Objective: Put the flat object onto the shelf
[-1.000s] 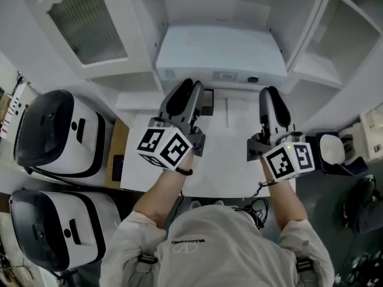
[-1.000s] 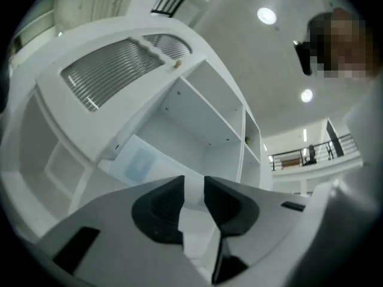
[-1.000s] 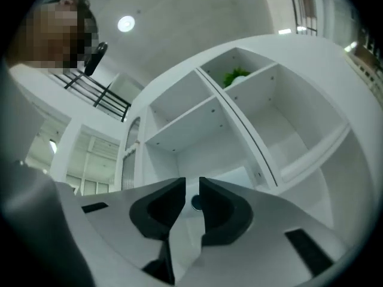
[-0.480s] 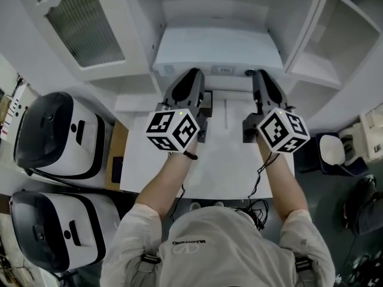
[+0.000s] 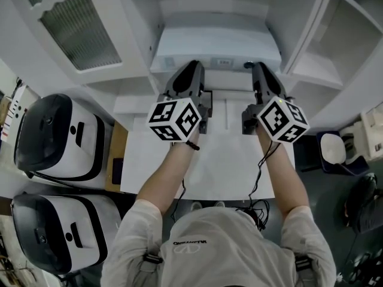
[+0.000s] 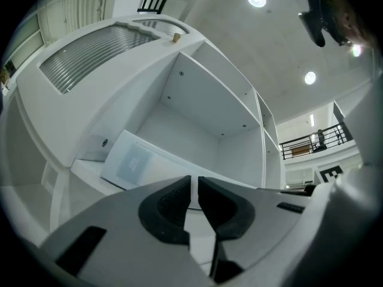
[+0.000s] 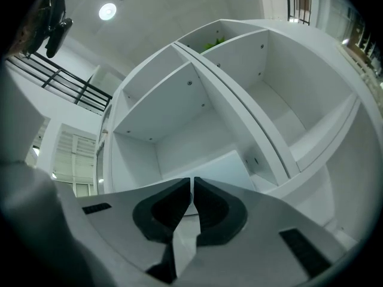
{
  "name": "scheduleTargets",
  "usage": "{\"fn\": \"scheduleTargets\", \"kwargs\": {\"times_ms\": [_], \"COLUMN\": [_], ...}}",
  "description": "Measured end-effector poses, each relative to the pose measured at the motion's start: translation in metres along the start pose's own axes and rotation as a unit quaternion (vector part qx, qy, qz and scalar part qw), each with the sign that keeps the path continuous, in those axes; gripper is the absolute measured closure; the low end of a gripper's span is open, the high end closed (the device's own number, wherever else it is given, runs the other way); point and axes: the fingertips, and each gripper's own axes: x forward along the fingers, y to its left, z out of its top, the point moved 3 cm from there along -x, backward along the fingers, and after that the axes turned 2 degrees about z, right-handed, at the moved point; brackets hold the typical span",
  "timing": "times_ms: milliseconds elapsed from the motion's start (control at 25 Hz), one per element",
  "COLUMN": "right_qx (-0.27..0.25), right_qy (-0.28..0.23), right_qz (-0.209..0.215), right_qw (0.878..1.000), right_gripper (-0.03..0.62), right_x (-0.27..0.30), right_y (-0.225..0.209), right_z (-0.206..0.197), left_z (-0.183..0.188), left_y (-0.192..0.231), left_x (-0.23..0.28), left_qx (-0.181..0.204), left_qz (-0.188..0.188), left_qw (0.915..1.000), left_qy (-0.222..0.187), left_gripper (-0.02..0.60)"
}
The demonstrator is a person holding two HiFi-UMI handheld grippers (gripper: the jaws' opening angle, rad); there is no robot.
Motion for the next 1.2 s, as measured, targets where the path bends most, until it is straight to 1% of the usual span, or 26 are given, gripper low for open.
{"fn": "scheduleTargets", "kwargs": {"times_ms": [120, 280, 360, 440, 520, 560, 680, 760, 840, 920, 1040, 1200], "right_qx": [0.006, 0.001, 0.005, 0.014, 0.010, 0.003, -0.024, -0.046, -0.069, -0.084, -0.084, -0.094], "right_qy": [-0.001, -0.005, -0.004, -0.006, -0.012, -0.014, -0.021, -0.022, -0.021, -0.018, -0.006, 0.007], "right_qz": [0.001, -0.002, -0.005, -0.005, -0.001, -0.001, -0.001, -0.005, -0.015, -0.029, -0.046, -0.055], "right_qw": [1.000, 1.000, 1.000, 1.000, 1.000, 1.000, 0.999, 0.999, 0.997, 0.996, 0.995, 0.994], "right_gripper": [0.568, 0.579, 0.577, 0.579, 0.580, 0.582, 0.583, 0.583, 0.583, 0.583, 0.583, 0.583], "right_x": [0.005, 0.005, 0.001, -0.008, -0.022, -0.031, -0.065, -0.091, -0.115, -0.135, -0.159, -0.181], "right_y": [-0.002, -0.005, -0.006, -0.006, -0.005, -0.004, -0.005, -0.007, -0.010, -0.015, -0.021, -0.020], "right_z": [0.001, 0.003, 0.002, 0.000, 0.001, 0.002, 0.001, -0.003, -0.007, -0.013, -0.024, -0.038], "left_z": [0.000, -0.001, 0.000, 0.001, 0.005, 0.006, 0.007, 0.004, -0.001, -0.008, -0.018, -0.031], "left_y": [0.003, 0.001, 0.000, -0.002, -0.004, -0.005, -0.007, -0.007, -0.002, 0.006, 0.016, 0.025], "left_x": [0.005, 0.007, 0.004, -0.004, -0.016, -0.024, -0.058, -0.083, -0.106, -0.126, -0.151, -0.176], "left_qx": [0.001, 0.004, 0.000, 0.009, 0.040, 0.060, 0.124, 0.156, 0.168, 0.167, 0.169, 0.171], "left_qz": [-0.001, -0.002, -0.007, -0.016, -0.030, -0.035, -0.045, -0.047, -0.041, -0.028, -0.005, 0.023], "left_qw": [1.0000, 1.0000, 1.0000, 0.9997, 0.9985, 0.9972, 0.9906, 0.9861, 0.9848, 0.9854, 0.9856, 0.9849], "left_qy": [0.000, -0.001, -0.007, -0.015, -0.024, -0.028, -0.033, -0.029, -0.021, -0.011, -0.003, -0.001], "left_gripper": [0.540, 0.541, 0.540, 0.540, 0.544, 0.558, 0.575, 0.575, 0.577, 0.577, 0.577, 0.577]}}
